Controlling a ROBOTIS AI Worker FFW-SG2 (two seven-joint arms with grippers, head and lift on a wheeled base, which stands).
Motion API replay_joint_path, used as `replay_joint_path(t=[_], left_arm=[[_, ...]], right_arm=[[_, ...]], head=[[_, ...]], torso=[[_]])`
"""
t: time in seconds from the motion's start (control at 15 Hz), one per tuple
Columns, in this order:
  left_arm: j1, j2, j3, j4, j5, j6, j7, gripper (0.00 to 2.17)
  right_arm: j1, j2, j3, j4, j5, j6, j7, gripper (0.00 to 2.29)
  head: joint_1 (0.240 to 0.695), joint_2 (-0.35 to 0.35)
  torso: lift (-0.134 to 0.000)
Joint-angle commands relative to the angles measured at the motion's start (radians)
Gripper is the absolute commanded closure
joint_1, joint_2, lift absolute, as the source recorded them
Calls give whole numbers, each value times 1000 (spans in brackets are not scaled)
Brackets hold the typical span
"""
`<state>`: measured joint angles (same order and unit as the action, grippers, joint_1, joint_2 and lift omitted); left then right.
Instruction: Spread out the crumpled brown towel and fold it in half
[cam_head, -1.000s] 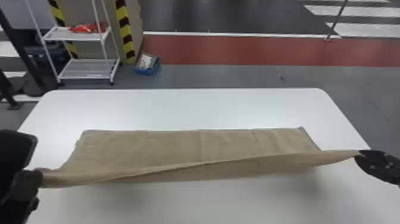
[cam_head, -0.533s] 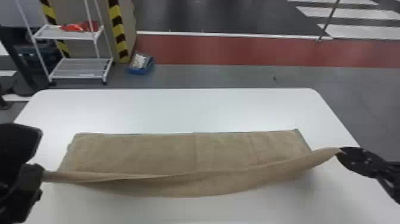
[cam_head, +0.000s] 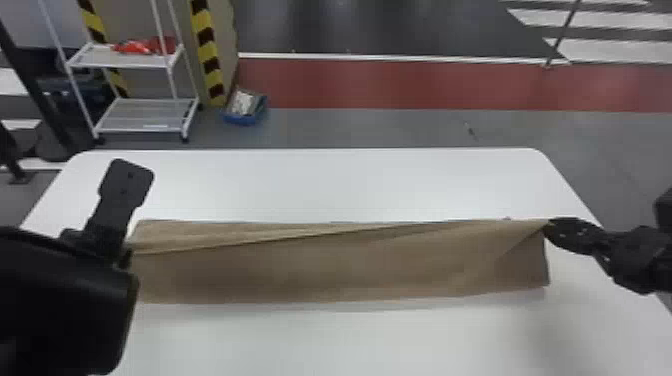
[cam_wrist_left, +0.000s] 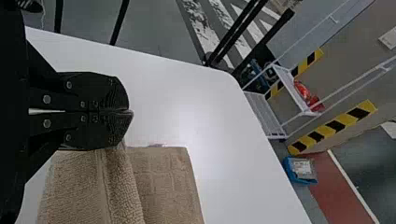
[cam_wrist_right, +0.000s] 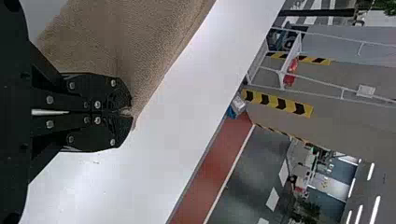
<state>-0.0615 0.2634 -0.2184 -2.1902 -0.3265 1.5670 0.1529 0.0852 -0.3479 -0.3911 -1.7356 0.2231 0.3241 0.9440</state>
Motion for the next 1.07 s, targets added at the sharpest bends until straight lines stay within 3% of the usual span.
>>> replay_joint_path(t=[0.0,0.53,1.0], left_arm=[[-75,-15,-21,113,0,4,2,1349],[-169,-42,-33,231,0,4,11,1349],[-215,-69,-62,329,-2,-104,36,1349]], right_arm=[[-81,1,48,119,33,-6,-8,1663],[-143,3,72,225,56,-46,-31,1659],[-153,3,98,249,68,-67,-50,1663]], head=[[695,-46],[695,-34],[695,-47]], torso=[[-128],[-128],[-128]])
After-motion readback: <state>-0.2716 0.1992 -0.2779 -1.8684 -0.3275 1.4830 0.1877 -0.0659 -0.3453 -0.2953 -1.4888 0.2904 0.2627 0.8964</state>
